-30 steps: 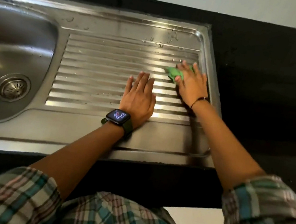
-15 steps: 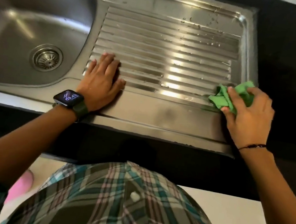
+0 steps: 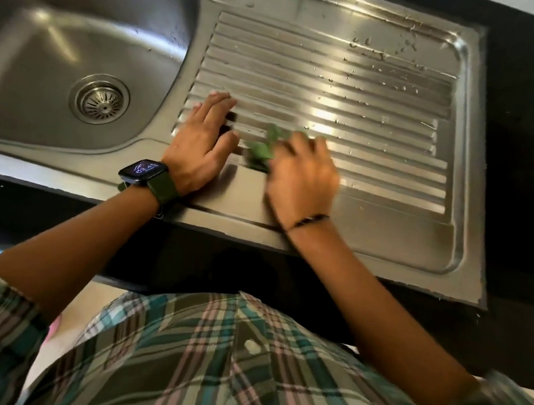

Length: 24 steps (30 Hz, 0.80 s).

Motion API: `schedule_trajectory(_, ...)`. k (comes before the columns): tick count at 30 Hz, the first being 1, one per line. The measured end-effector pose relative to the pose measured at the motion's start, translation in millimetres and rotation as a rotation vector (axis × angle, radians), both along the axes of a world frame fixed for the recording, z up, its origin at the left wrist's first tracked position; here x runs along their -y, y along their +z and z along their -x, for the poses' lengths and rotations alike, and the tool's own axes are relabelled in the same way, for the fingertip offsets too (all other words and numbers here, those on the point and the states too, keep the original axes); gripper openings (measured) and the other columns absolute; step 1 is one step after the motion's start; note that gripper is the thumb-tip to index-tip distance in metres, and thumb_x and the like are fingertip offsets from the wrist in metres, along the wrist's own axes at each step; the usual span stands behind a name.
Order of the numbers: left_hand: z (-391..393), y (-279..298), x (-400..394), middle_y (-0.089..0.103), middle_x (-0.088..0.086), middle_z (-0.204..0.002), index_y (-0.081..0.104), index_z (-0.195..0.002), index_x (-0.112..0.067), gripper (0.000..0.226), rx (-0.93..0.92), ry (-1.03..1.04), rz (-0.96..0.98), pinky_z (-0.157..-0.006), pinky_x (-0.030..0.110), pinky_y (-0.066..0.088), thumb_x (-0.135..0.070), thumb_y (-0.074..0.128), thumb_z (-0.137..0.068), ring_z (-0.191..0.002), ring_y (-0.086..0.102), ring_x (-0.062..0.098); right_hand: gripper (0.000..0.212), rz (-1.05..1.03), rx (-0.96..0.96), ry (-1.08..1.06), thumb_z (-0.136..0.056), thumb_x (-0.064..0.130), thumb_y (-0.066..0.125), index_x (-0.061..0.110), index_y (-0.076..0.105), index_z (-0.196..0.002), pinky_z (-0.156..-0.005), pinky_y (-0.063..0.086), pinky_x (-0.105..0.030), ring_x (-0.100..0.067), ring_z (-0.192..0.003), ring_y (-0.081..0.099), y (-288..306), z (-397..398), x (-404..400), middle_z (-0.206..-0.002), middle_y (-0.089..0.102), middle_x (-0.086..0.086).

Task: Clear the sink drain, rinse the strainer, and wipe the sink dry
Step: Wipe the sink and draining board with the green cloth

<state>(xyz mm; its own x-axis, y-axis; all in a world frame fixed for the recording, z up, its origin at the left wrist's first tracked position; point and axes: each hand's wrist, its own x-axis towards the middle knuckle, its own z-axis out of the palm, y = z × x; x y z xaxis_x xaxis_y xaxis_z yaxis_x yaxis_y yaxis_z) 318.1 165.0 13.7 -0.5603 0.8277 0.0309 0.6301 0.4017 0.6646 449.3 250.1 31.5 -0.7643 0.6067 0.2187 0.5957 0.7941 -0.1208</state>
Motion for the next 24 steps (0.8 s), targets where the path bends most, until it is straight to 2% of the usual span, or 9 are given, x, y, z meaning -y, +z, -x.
schedule_trajectory(3, 1, 4, 0, 0.031, 0.014, -0.149, 0.037, -0.137, -0.002, 0.059, 0.054, 0.045, -0.028, -0.117, 0.04, 0.018, -0.026, 0.03, -0.084, -0.14, 0.024, 0.025, 0.023, 0.058, 0.034, 0.134, -0.087, 0.016, 0.05, 0.01, 0.065, -0.103, -0.078, 0.044, -0.04, -0.032, -0.109, 0.047, -4, 33, 11, -0.117, 0.058, -0.007)
schedule_trajectory(6, 1, 6, 4, 0.036, 0.019, -0.144, 0.041, -0.133, 0.001, 0.053, -0.007, 0.108, -0.076, -0.116, 0.045, 0.019, -0.021, 0.031, -0.086, -0.138, 0.027, 0.029, 0.025, 0.127, 0.017, 0.18, -0.09, 0.026, 0.05, 0.012, 0.065, -0.106, -0.078, 0.044, -0.039, -0.031, -0.113, 0.043, -1, 15, -10, -0.117, 0.056, -0.008)
schedule_trajectory(8, 4, 5, 12, 0.042, 0.021, -0.14, 0.045, -0.13, 0.002, 0.048, -0.073, 0.192, -0.089, -0.113, 0.044, 0.023, -0.016, 0.033, -0.087, -0.134, 0.034, 0.032, 0.026, 0.164, -0.025, 0.081, -0.09, 0.028, 0.052, 0.014, 0.065, -0.107, -0.079, 0.045, -0.038, -0.033, -0.111, 0.045, 2, -19, -28, -0.112, 0.057, -0.011)
schedule_trajectory(11, 13, 2, 22, 0.053, 0.022, -0.127, 0.054, -0.119, 0.003, 0.041, -0.065, 0.324, -0.099, -0.099, 0.03, 0.034, 0.002, 0.037, -0.082, -0.118, 0.048, 0.034, 0.034, 0.072, -0.008, -0.156, -0.09, 0.031, 0.048, 0.009, 0.065, -0.109, -0.078, 0.047, -0.043, -0.04, -0.103, 0.048, 4, -92, -63, -0.107, 0.058, -0.02)
schedule_trajectory(14, 21, 2, 27, 0.058, 0.02, -0.117, 0.059, -0.113, 0.002, 0.051, -0.012, 0.449, -0.12, -0.086, 0.024, 0.038, 0.016, 0.034, -0.07, -0.105, 0.055, 0.032, 0.053, 0.095, 0.09, -0.353, -0.083, 0.044, 0.041, 0.005, 0.062, -0.111, -0.076, 0.047, -0.048, -0.047, -0.091, 0.051, 15, -144, -86, -0.101, 0.054, -0.029)
schedule_trajectory(16, 23, 2, 29, 0.06, 0.015, -0.115, 0.06, -0.111, -0.001, 0.055, 0.103, 0.531, -0.185, -0.085, 0.019, 0.043, 0.017, 0.031, -0.068, -0.102, 0.057, 0.022, 0.059, 0.144, 0.124, -0.351, -0.08, 0.048, 0.044, 0.005, 0.058, -0.117, -0.074, 0.048, -0.05, -0.049, -0.084, 0.054, 22, -151, -89, -0.097, 0.053, -0.033)
schedule_trajectory(18, 24, 0, 29, 0.061, 0.01, -0.109, 0.06, -0.111, -0.002, 0.056, 0.315, 0.607, -0.303, -0.079, 0.008, 0.046, 0.019, 0.029, -0.069, -0.094, 0.056, 0.011, 0.055, 0.121, 0.219, -0.29, -0.082, 0.045, 0.057, 0.005, 0.056, -0.12, -0.075, 0.048, -0.052, -0.05, -0.083, 0.056, 22, -144, -87, -0.096, 0.053, -0.035)
schedule_trajectory(20, 26, -1, 29, 0.06, 0.005, -0.102, 0.059, -0.109, 0.0, 0.052, 0.511, 0.662, -0.42, -0.079, 0.011, 0.049, 0.021, 0.03, -0.071, -0.09, 0.056, 0.009, 0.05, 0.094, 0.279, -0.27, -0.082, 0.035, 0.064, 0.003, 0.056, -0.119, -0.073, 0.049, -0.052, -0.051, -0.083, 0.056, 20, -131, -82, -0.098, 0.053, -0.035)
schedule_trajectory(24, 33, -6, 30, 0.06, -0.002, -0.09, 0.06, -0.102, -0.002, 0.052, 0.656, 0.725, -0.532, -0.08, 0.017, 0.05, 0.024, 0.029, -0.07, -0.083, 0.056, 0.007, 0.042, 0.073, 0.271, -0.21, -0.084, 0.029, 0.061, -0.005, 0.059, -0.108, -0.069, 0.048, -0.047, -0.048, -0.081, 0.058, 15, -96, -66, -0.101, 0.054, -0.032)
